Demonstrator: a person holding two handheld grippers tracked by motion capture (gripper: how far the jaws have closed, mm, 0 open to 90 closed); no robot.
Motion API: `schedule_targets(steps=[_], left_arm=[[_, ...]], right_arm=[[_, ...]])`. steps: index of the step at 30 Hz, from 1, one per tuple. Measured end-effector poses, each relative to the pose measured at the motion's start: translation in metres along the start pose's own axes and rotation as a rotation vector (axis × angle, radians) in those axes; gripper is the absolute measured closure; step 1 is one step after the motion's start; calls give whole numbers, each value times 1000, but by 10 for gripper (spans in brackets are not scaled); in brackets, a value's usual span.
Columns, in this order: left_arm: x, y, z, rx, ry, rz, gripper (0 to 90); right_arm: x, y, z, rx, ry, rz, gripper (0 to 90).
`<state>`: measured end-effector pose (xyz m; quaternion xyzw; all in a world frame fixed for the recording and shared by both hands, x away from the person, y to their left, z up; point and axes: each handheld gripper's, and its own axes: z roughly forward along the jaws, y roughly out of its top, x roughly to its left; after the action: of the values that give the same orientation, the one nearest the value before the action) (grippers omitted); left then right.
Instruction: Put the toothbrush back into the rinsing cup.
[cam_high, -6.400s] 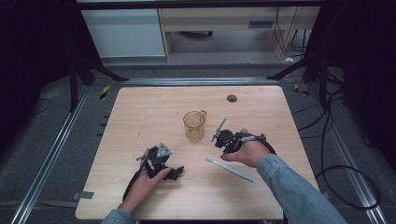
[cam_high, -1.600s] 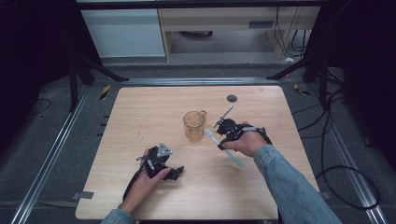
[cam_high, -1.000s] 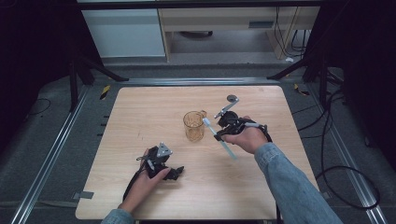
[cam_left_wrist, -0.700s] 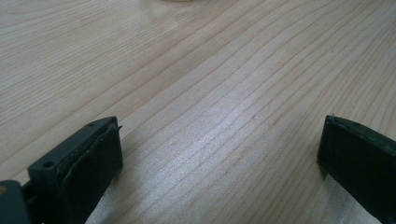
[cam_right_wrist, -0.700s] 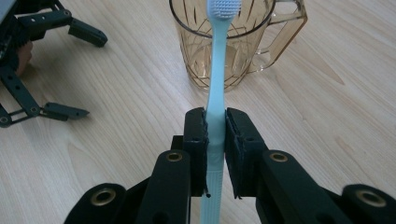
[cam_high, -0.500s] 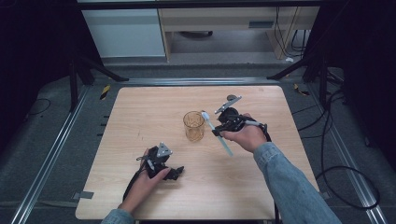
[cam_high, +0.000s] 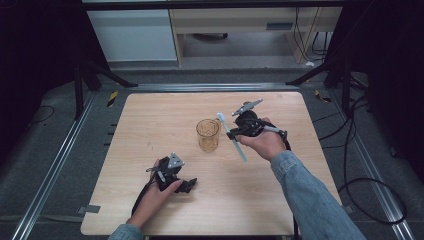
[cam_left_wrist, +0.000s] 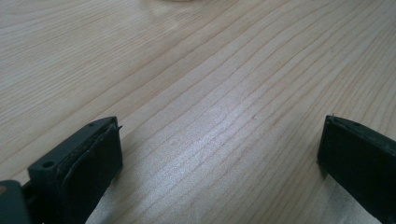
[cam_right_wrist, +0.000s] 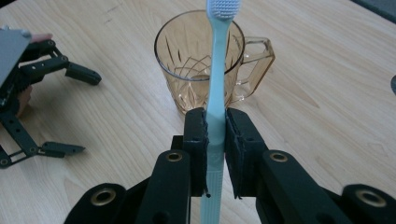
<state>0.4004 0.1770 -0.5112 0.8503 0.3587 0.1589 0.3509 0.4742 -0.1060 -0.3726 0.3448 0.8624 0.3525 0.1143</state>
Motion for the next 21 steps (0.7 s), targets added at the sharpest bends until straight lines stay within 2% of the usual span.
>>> schedule_targets(steps=[14,21], left_arm=[[0,0,0,0,0,-1,0],[0,0,0,0,0,0,0]], right_arm=[[-1,9,-7,-95,-16,32,790],[-2,12,-9,-165,-23,50,790]])
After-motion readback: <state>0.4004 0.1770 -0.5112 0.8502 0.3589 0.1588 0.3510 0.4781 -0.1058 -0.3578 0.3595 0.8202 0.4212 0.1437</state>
